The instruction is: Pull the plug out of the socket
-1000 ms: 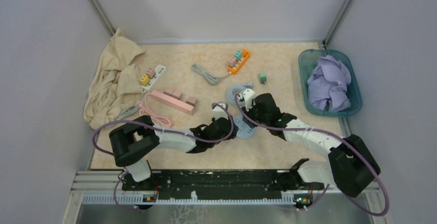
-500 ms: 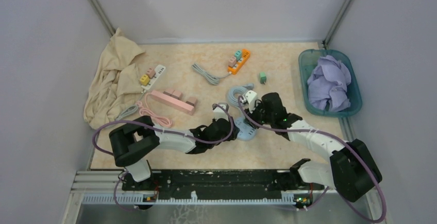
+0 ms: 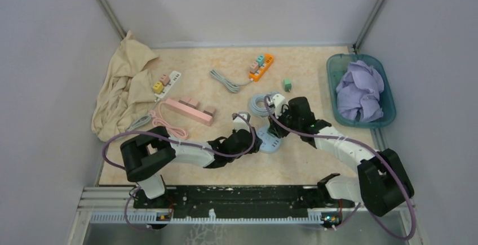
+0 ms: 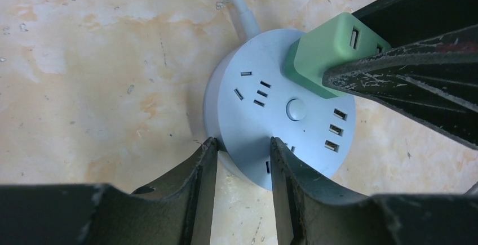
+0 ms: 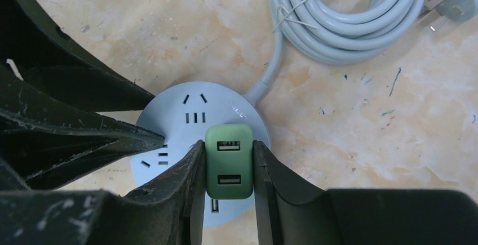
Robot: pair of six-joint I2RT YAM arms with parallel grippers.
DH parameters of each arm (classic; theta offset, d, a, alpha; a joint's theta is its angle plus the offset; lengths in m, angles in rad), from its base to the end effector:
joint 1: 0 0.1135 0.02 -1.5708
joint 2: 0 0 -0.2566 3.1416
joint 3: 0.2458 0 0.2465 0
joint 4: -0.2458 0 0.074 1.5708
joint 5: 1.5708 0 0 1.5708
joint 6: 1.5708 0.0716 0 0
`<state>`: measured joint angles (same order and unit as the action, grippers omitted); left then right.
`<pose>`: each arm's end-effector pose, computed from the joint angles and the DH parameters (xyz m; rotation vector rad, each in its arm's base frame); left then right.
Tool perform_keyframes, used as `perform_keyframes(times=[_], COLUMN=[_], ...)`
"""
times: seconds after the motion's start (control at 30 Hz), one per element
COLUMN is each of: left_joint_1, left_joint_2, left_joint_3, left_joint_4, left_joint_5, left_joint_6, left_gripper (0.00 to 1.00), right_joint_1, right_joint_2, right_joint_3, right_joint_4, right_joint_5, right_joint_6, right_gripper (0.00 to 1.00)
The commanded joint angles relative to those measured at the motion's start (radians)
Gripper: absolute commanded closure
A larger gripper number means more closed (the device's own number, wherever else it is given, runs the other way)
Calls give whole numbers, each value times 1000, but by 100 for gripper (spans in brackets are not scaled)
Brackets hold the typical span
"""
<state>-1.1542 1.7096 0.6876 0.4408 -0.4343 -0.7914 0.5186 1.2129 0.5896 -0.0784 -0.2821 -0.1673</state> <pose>0.1682 -0.3056 0.1187 0.1365 2.1672 -0.6937 0.2231 0.1503 0.1708 -0.9100 2.1008 0.5047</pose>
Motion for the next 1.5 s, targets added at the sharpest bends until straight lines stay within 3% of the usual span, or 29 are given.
perform_keyframes(times=[0.0, 0.13, 0.2, 0.43, 0.57, 0.67, 0.93, 1.1, 1.2, 1.4, 1.47], left_joint_1=[-12, -13, -13, -13, -11, -11, -11, -10, -11, -11, -11], left_joint_2=[86, 91, 92, 100, 106, 113, 114, 114, 113, 102, 103], left_joint_3=[-11, -8, -11, -1, 2, 8, 6, 6, 4, -2, 0], left_joint_4=[-138, -131, -121, -134, -144, -151, -147, -142, -140, -142, -142], left_joint_5=[88, 99, 104, 109, 105, 107, 114, 121, 124, 123, 123], left_joint_6=[22, 24, 24, 20, 18, 18, 15, 14, 14, 10, 12], left_gripper=[57, 57, 57, 57, 57, 57, 57, 57, 57, 57, 57], right_joint_1=[-42, -21, 21, 87, 87, 82, 40, 4, -7, -8, -8], right_joint_2=[-50, -77, -75, -14, -26, -26, -53, -60, -69, -67, -61], right_joint_3=[35, -3, -7, 35, 33, 48, 61, 56, 51, 46, 50], right_joint_4=[26, 79, 84, 102, 101, 75, 49, 75, 82, 69, 55], right_joint_5=[-389, -530, -516, -118, -14, -61, -382, -415, -336, -34, -12], right_joint_6=[33, -7, -38, 38, 33, 41, 107, 166, 166, 64, 32], right_gripper=[100, 100, 100, 100, 100, 100, 100, 100, 100, 100, 100])
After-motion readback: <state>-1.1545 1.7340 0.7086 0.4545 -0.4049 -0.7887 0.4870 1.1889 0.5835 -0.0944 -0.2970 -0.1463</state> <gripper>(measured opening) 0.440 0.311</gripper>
